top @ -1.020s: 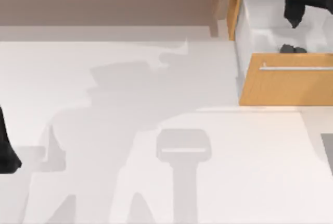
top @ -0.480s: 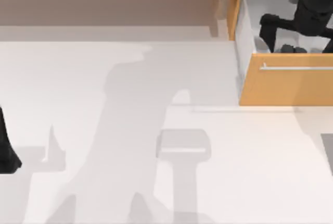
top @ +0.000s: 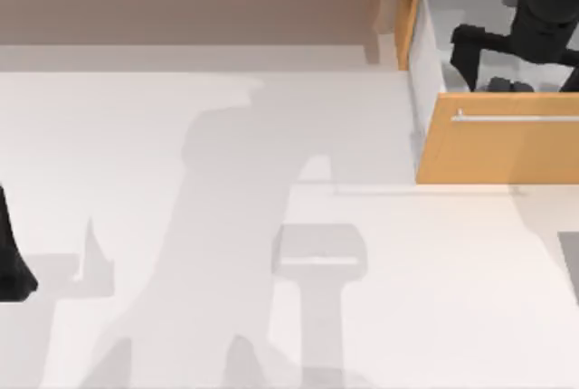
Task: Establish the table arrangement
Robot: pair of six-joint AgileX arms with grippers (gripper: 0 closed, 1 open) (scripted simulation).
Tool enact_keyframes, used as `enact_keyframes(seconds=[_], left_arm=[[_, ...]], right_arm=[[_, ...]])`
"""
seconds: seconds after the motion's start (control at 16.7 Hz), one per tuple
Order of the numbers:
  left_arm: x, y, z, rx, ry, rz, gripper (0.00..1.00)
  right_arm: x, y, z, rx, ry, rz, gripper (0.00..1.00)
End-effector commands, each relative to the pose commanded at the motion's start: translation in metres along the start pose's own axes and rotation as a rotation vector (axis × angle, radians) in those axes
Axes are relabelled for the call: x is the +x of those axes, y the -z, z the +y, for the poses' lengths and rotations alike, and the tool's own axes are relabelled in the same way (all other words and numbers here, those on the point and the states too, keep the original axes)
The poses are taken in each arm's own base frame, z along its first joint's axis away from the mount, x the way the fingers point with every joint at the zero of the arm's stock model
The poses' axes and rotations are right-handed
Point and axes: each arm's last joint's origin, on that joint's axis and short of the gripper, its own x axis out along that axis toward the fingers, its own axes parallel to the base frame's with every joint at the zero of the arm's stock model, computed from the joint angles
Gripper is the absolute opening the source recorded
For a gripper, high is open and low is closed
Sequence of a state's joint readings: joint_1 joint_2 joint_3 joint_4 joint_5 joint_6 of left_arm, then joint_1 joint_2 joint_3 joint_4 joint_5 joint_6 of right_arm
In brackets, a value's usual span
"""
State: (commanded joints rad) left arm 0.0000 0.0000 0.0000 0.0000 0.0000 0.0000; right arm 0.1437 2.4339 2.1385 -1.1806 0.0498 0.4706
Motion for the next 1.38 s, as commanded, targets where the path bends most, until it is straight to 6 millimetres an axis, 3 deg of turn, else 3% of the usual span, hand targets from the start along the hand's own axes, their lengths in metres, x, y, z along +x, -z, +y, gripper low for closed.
enact_keyframes(seconds=[1.38], left_arm=[[0.0,0.0,0.0,0.0,0.0,0.0,1.0]], right_arm=[[0.028,0.0,0.002,-0.001,0.0,0.0,1.0]])
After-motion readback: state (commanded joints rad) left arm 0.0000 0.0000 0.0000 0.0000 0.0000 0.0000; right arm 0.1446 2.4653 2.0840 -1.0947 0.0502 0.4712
